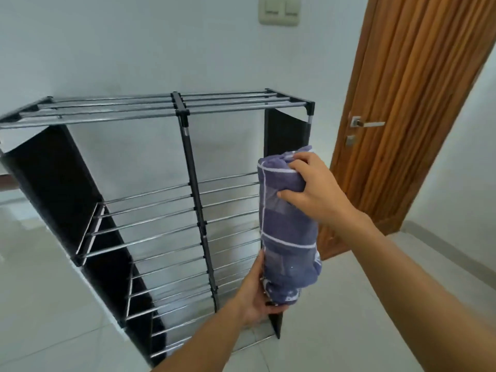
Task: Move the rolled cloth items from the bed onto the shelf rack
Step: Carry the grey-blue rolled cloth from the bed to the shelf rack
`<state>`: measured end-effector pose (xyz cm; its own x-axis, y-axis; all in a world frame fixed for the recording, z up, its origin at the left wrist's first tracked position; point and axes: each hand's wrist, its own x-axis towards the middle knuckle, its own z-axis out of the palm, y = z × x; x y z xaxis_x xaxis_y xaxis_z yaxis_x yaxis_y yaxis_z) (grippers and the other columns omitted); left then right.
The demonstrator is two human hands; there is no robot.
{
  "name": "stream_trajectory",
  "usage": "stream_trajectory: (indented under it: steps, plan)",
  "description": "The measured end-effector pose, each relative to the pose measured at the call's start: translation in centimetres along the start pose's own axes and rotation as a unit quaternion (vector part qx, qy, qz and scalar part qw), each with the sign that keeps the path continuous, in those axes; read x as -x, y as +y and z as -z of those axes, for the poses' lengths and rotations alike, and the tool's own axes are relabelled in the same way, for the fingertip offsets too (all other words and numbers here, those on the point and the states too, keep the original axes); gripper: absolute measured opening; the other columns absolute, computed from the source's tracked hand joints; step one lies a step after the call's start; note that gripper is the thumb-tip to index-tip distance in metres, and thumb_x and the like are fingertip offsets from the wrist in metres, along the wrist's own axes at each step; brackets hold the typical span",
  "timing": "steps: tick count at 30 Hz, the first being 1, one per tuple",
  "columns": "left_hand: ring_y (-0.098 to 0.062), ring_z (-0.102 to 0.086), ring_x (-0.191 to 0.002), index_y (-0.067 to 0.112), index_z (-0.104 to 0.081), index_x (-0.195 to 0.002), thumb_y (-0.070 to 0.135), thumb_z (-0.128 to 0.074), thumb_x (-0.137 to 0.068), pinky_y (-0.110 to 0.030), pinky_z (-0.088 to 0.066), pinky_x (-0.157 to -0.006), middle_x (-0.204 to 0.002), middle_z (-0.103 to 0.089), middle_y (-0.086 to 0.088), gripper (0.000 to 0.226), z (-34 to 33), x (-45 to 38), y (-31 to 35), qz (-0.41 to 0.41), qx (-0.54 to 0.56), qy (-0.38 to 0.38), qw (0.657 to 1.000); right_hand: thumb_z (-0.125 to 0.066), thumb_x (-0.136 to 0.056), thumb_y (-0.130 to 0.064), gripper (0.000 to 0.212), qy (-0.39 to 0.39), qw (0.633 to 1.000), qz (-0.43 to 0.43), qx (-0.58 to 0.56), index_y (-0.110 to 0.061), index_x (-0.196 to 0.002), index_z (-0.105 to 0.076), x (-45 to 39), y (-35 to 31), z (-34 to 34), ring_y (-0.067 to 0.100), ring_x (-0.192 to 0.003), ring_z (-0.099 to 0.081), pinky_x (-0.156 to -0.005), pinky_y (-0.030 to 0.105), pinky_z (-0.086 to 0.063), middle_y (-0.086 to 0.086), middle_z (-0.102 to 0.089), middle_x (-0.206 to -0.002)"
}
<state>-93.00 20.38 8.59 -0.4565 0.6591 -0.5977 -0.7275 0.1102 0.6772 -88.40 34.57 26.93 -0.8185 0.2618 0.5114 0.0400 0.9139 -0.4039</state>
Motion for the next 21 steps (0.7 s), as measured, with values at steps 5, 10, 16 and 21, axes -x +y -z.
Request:
stream_trajectory:
  steps: [5,10,16,21]
  plan:
    - [-0.033,-0.064,-0.112,0.027,-0.064,-0.119,0.079,-0.063,-0.056,-0.057,-0.048,-0.097,-0.122,-0.067,-0.008,0.083,1.1,-4.5,5.9,-0.014,0.003,-0.004,1.000,-0.065,-0.082,-0.023,0.043,0.009,0.999,-0.034,0.000,-0.010,-0.122,-0.057,-9.0,1.7,-4.8,0.024,-0.117,-0.046,-0.091,0.027,-0.041,0.009,-0.043,-0.134]
    - [-0.028,-0.064,-0.110,0.023,-0.060,-0.123,0.074,-0.066,-0.060,-0.052,-0.053,-0.090,-0.118,-0.066,-0.005,0.081,1.0,-9.3,10.2,-0.019,-0.051,-0.080,0.995,-0.061,-0.082,-0.022,0.049,-0.006,0.995,-0.101,-0.013,-0.015,-0.130,-0.051,-15.1,4.4,-9.6,0.034,-0.135,-0.033,-0.107,0.051,-0.037,0.013,-0.028,-0.149]
    - [-0.025,-0.065,-0.092,0.016,-0.056,-0.115,0.056,-0.070,-0.074,-0.048,-0.056,-0.075,-0.102,-0.064,-0.010,0.059,0.2,-11.2,12.2,0.033,-0.168,-0.171,0.970,-0.056,-0.088,-0.032,0.065,-0.040,0.982,-0.183,-0.041,-0.029,-0.144,-0.024,-16.7,7.7,-12.5,0.038,-0.138,-0.029,-0.109,0.058,-0.032,0.012,-0.019,-0.155]
    - [-0.018,-0.063,-0.068,0.015,-0.060,-0.095,0.038,-0.056,-0.094,-0.031,-0.058,-0.066,-0.081,-0.064,-0.007,0.023,-0.8,-9.9,15.9,-0.035,-0.309,-0.132,0.941,-0.060,-0.088,-0.041,0.072,-0.103,0.970,-0.220,0.001,-0.014,-0.147,-0.028,-14.5,10.0,-12.8,0.037,-0.128,-0.045,-0.105,0.042,-0.039,0.019,-0.040,-0.144]
